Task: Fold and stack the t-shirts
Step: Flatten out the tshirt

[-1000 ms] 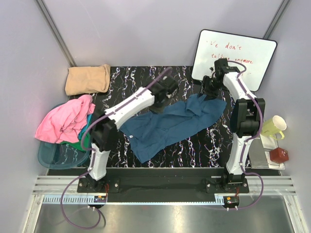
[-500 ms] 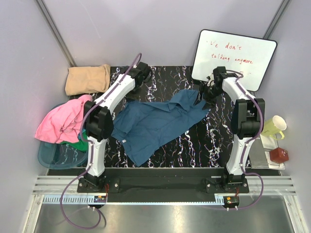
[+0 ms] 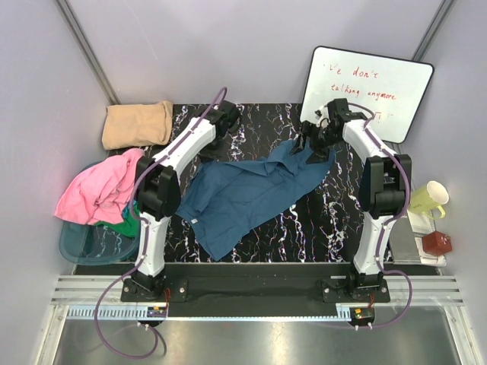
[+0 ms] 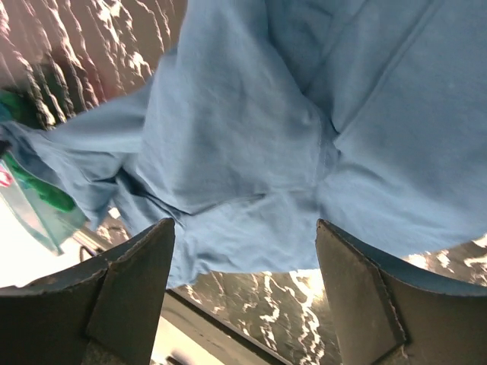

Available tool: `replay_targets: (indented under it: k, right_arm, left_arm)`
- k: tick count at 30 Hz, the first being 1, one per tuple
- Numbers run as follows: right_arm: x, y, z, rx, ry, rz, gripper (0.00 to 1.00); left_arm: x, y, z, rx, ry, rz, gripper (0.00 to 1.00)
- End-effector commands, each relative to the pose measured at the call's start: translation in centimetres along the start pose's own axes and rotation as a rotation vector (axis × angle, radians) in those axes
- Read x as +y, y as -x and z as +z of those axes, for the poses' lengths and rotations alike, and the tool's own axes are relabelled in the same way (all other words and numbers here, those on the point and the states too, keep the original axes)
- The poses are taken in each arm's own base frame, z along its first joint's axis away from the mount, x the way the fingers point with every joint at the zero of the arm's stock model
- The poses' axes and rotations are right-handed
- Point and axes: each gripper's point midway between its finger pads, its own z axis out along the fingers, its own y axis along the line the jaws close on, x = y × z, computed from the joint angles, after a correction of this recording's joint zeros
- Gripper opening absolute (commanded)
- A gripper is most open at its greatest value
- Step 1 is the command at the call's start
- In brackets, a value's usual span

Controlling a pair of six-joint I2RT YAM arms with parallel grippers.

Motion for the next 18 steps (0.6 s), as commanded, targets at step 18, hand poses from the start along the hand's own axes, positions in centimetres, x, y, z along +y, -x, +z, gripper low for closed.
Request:
replay_targets:
  k: [18]
  right_arm:
    - [1.0,-3.2,1.1,-0.156,-0.46,-0.433,0.84]
  left_arm:
    - [1.1,0.4,0.5,0.004,-0.023,-0.046,0.0]
